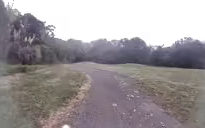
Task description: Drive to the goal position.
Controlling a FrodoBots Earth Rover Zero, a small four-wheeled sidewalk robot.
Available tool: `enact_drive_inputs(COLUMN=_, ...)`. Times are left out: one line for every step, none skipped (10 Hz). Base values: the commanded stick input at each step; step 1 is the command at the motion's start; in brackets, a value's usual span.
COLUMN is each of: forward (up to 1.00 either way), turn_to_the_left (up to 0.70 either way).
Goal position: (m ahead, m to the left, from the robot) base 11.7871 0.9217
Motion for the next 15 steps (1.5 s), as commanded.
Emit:
enact_drive_inputs(forward=0.45, turn_to_the_left=0.0)
enact_drive_inputs(forward=0.45, turn_to_the_left=0.0)
enact_drive_inputs(forward=0.45, turn_to_the_left=0.0)
enact_drive_inputs(forward=0.45, turn_to_the_left=0.0)
enact_drive_inputs(forward=0.45, turn_to_the_left=0.0)
enact_drive_inputs(forward=0.45, turn_to_the_left=0.0)
enact_drive_inputs(forward=0.45, turn_to_the_left=0.0)
enact_drive_inputs(forward=0.45, turn_to_the_left=0.0)
enact_drive_inputs(forward=0.45, turn_to_the_left=-0.04)
enact_drive_inputs(forward=0.45, turn_to_the_left=-0.1)
enact_drive_inputs(forward=0.45, turn_to_the_left=-0.16)
enact_drive_inputs(forward=0.45, turn_to_the_left=-0.22)
enact_drive_inputs(forward=0.45, turn_to_the_left=-0.27)
enact_drive_inputs(forward=0.45, turn_to_the_left=-0.27)
enact_drive_inputs(forward=0.45, turn_to_the_left=-0.27)
